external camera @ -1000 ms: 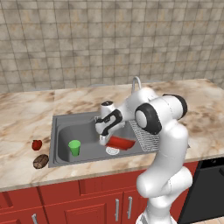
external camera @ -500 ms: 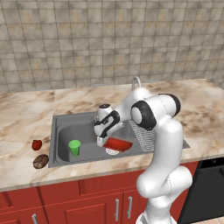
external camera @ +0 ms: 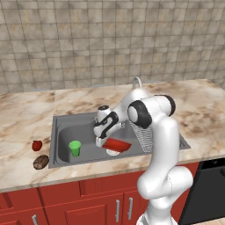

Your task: Remove the bell pepper and potato from the sink. Then move the bowl and cup from the counter to the sink for washing.

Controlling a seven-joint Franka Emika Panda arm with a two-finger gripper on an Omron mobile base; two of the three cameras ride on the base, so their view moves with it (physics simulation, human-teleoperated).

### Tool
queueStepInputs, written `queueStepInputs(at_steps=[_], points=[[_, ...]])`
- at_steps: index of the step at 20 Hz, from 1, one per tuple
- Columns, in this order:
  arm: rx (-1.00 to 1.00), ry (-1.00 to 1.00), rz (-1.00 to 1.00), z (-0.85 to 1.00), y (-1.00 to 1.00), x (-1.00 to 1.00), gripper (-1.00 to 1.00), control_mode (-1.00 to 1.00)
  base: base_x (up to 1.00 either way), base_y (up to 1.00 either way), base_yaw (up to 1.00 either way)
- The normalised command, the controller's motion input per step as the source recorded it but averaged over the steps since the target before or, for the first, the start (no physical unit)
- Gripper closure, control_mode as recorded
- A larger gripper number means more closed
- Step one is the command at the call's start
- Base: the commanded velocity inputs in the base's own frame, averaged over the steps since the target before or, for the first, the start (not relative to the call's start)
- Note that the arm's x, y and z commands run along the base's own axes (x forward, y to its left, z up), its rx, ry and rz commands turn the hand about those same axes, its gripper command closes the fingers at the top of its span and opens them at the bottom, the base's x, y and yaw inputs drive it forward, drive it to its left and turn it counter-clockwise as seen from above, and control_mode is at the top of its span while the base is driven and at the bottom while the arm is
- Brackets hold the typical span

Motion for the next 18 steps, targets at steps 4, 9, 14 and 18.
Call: queueStepInputs(at_steps=[4, 9, 14, 18], points=[[0.00, 0.00, -0.03, -0.23, 0.06, 0.27, 1.00, -1.00, 0.00, 0.00, 0.00], [0.00, 0.00, -0.03, -0.23, 0.05, 0.28, 1.00, -1.00, 0.00, 0.00, 0.00], [0.00, 0.00, -0.03, -0.18, 0.01, 0.25, 1.00, -1.00, 0.00, 0.00, 0.00], [0.00, 0.00, -0.03, -0.20, 0.00, 0.07, 1.00, -1.00, 0.00, 0.00, 0.00]])
